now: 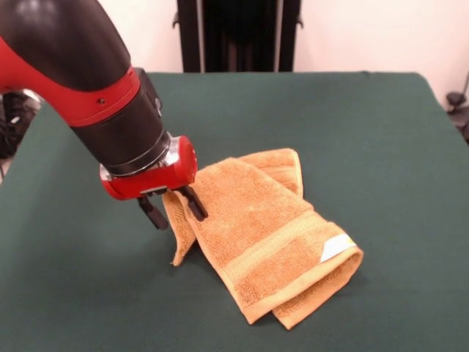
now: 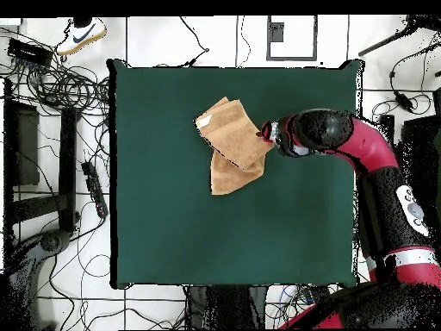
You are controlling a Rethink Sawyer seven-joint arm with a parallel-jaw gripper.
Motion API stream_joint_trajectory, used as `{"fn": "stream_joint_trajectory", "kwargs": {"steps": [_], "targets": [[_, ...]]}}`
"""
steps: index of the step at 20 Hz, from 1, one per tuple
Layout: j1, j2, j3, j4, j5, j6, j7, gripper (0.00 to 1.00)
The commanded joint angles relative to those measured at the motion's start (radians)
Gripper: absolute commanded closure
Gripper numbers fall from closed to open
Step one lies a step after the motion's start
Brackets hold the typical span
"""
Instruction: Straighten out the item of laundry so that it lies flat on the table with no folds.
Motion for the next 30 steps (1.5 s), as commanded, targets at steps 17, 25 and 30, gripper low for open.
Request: {"fn": "stream_joint_trajectory", "kwargs": {"steps": [17, 25, 30], "targets": [[0.06, -0.021, 0.034, 0.109, 0.062, -0.052, 0.02, 0.0], [0.073, -0.007, 0.031, 0.124, 0.064, -0.091, 0.042, 0.0], [0.086, 0.003, 0.029, 0.128, 0.059, -0.116, 0.046, 0.0]]}}
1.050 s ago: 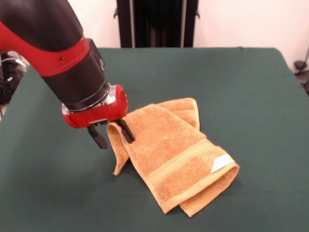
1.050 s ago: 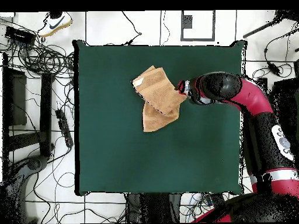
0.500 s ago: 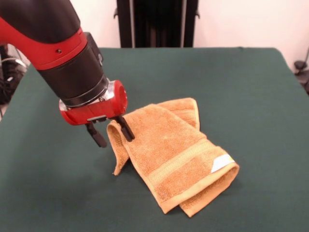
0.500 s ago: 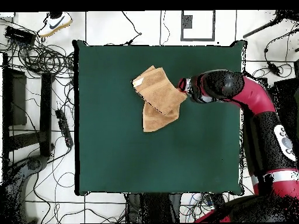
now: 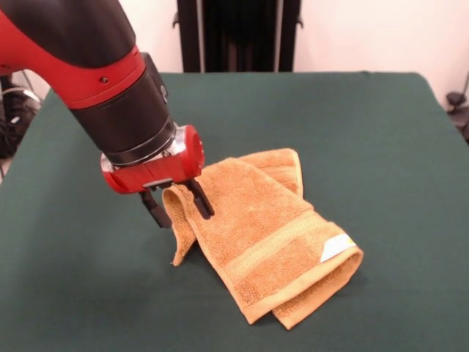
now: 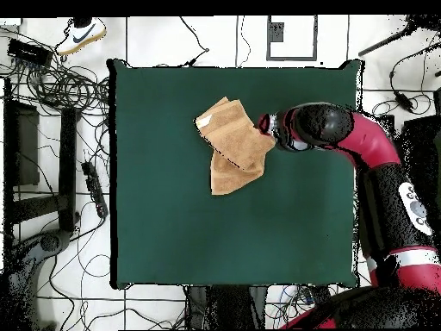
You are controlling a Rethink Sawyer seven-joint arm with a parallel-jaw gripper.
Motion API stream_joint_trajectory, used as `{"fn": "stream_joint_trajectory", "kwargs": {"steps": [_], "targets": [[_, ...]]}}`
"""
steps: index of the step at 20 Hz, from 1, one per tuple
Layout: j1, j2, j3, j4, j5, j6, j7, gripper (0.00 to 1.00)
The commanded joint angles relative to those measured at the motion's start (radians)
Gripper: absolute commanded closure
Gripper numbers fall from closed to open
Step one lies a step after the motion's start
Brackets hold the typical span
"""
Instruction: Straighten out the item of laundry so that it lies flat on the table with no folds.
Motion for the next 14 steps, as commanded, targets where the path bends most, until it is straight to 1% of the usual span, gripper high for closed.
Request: {"fn": "stream_joint_trajectory", "kwargs": {"steps": [1, 5, 14], "targets": [[0.068, 0.047, 0.027, 0.114, 0.025, -0.082, 0.044, 0.0], [0.08, 0.061, 0.008, 0.102, 0.003, -0.099, 0.033, 0.0], [0.088, 0.084, -0.003, 0.102, -0.006, -0.117, 0.016, 0.0]]}}
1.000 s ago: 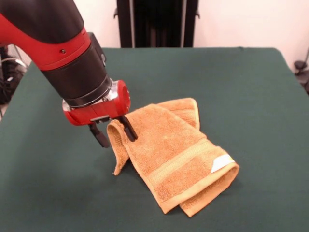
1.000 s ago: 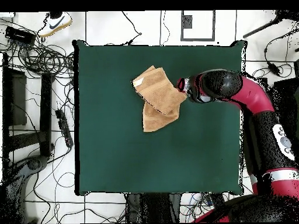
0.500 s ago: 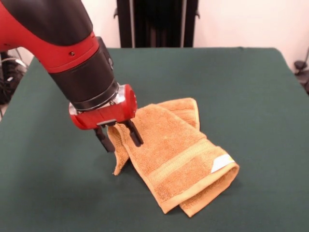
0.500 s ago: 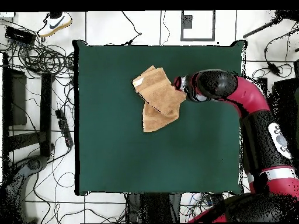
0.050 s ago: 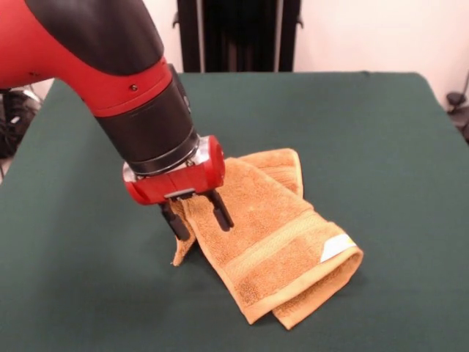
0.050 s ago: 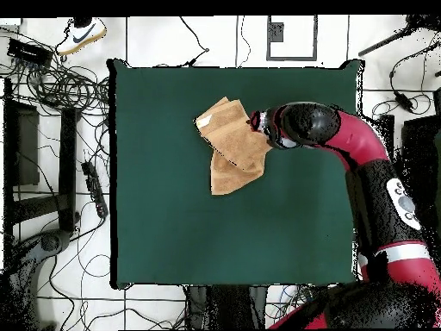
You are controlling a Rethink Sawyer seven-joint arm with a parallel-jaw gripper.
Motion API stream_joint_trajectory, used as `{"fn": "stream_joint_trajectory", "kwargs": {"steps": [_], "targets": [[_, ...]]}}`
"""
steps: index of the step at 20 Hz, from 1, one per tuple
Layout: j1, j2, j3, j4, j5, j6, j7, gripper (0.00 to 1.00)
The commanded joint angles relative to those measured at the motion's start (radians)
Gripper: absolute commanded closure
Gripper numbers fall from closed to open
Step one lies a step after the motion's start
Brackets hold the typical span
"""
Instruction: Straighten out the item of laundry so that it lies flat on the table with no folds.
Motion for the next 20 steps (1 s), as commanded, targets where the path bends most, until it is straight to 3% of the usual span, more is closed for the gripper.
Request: {"fn": "stream_joint_trajectory", "kwargs": {"steps": [1, 12, 20], "targets": [[0.055, 0.078, -0.004, 0.094, -0.008, -0.05, 0.01, 0.0], [0.038, 0.181, -0.022, 0.005, -0.067, -0.071, -0.082, 0.0], [0.029, 0.198, -0.012, -0.012, -0.092, -0.07, -0.103, 0.0]]}}
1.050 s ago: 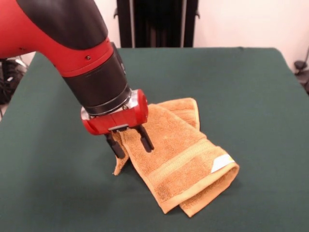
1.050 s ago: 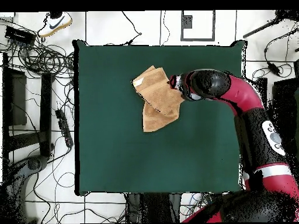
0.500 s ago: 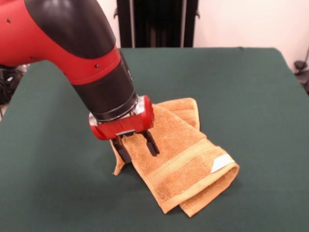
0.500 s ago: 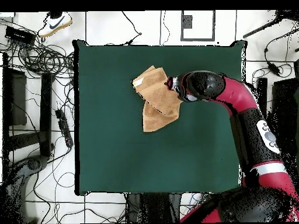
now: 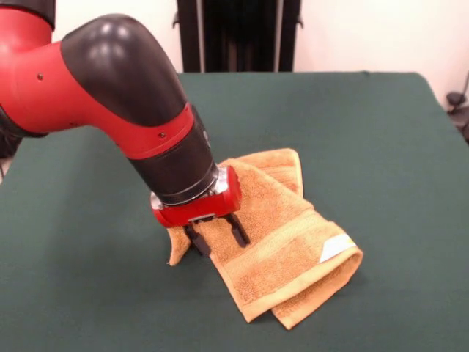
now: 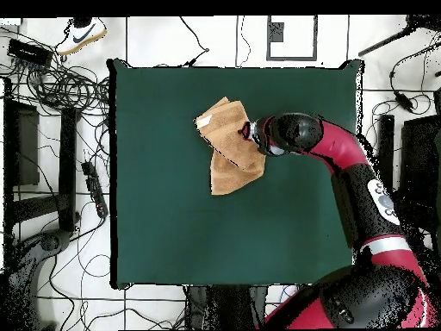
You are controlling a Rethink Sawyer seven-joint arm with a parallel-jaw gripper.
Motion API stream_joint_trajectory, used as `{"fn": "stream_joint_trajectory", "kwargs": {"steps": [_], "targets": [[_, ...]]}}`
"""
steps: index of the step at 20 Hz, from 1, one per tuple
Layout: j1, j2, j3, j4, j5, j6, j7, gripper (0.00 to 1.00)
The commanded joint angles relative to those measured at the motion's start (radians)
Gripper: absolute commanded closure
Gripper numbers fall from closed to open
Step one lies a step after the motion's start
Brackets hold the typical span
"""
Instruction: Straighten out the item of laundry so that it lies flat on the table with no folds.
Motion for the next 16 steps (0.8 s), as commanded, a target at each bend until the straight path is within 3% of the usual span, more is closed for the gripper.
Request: {"fn": "stream_joint_trajectory", "kwargs": {"steps": [1, 16], "targets": [[0.031, 0.088, -0.019, 0.007, -0.061, -0.047, -0.101, 0.0], [-0.02, 0.041, -0.032, -0.062, -0.103, 0.074, -0.263, 0.0]]}}
